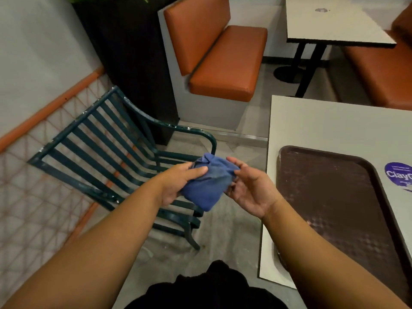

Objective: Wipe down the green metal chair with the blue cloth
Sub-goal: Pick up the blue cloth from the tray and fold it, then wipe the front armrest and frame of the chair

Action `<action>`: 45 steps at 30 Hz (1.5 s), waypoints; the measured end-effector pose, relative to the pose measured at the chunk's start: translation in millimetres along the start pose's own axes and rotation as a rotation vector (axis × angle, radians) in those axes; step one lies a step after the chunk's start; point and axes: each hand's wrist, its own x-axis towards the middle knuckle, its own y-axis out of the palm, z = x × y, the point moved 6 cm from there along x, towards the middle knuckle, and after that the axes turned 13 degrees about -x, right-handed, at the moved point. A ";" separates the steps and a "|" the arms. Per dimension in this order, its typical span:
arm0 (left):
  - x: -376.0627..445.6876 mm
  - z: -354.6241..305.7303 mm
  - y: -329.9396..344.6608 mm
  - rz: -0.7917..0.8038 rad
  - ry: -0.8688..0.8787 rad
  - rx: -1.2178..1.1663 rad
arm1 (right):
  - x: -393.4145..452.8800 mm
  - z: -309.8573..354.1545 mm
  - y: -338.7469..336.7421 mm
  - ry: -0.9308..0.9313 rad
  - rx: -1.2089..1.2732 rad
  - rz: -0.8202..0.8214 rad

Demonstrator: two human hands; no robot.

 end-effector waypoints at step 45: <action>28.1 155.1 -241.0 -0.853 0.067 0.358 | 125.5 -273.3 -88.2 0.328 -0.814 -0.482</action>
